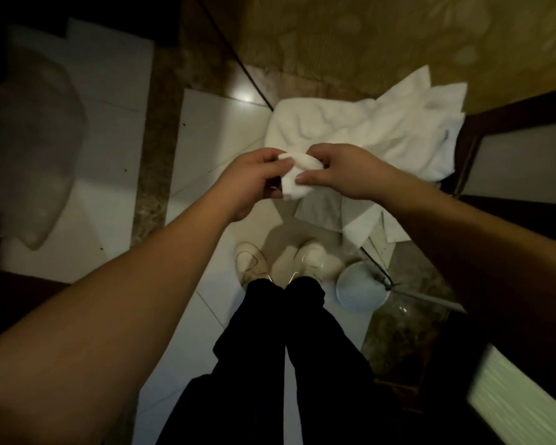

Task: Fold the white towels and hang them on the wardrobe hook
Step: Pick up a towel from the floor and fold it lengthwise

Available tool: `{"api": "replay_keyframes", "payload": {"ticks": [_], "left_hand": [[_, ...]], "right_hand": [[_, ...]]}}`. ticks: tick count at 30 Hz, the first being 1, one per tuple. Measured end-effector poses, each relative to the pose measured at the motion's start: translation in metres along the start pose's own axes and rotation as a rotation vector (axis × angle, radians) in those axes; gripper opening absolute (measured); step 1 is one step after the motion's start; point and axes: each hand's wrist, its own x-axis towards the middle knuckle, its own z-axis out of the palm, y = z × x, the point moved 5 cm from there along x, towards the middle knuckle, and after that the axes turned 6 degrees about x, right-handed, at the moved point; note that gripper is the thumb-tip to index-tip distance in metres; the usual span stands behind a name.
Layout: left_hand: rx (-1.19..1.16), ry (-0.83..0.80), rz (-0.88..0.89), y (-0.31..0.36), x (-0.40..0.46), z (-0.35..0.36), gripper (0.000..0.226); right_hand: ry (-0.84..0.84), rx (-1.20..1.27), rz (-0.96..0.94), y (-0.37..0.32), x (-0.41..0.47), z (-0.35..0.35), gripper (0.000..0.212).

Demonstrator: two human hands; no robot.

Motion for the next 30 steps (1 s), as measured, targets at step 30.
{"api": "replay_keyframes", "payload": {"ticks": [30], "left_hand": [[0.834, 0.382, 0.277, 0.215, -0.522, -0.041, 0.033]], "right_hand": [[0.456, 0.081, -0.507, -0.438, -0.38, -0.092, 0.011]]}}
